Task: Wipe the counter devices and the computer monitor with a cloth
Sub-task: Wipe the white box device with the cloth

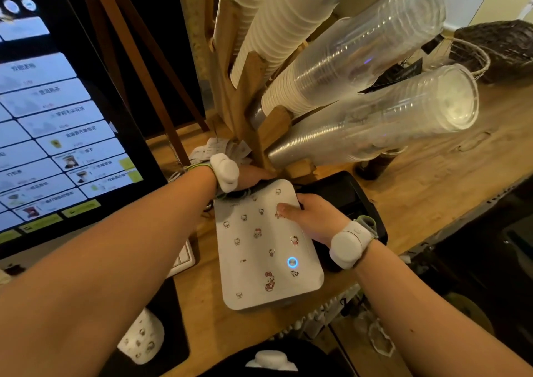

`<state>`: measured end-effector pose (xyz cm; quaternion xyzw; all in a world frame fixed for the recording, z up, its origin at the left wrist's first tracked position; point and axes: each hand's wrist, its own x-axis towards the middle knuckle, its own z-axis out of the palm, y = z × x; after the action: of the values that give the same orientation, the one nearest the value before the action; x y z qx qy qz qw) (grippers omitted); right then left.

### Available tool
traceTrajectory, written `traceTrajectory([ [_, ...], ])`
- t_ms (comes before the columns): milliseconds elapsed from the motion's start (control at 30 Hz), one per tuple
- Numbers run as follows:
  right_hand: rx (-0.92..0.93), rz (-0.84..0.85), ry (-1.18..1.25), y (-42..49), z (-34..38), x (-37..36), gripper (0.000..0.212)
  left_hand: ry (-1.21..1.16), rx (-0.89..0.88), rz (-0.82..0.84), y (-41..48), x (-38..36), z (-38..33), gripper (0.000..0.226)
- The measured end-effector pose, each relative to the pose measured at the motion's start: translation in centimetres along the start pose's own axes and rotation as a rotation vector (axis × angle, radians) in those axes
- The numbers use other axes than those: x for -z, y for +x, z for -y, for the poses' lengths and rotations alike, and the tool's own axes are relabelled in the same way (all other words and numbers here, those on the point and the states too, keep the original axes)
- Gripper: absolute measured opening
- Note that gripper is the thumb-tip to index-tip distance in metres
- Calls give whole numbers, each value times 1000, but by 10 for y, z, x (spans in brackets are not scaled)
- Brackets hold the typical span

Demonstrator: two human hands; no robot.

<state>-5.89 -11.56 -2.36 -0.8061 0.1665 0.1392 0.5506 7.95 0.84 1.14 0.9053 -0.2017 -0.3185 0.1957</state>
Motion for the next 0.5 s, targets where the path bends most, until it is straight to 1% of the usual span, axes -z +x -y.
traceTrajectory([
  [100, -11, 14, -26, 1, 1, 0, 30, 30, -28, -38, -16, 10, 19, 48],
  [133, -18, 15, -28, 1, 1, -1, 30, 38, -28, -43, -15, 9, 20, 48],
  [233, -23, -6, -29, 3, 1, -3, 29, 60, 39, -45, -20, -1, -10, 50],
  [333, -17, -26, -50, 4, 0, -4, 30, 117, -14, -28, -7, -21, -28, 53],
  [433, -18, -25, -25, 3, 0, -4, 31, 154, -81, -35, -8, -21, -19, 50],
  [500, -23, -16, -10, 2, 1, -4, 32, 146, -48, -82, -15, -16, -3, 53],
])
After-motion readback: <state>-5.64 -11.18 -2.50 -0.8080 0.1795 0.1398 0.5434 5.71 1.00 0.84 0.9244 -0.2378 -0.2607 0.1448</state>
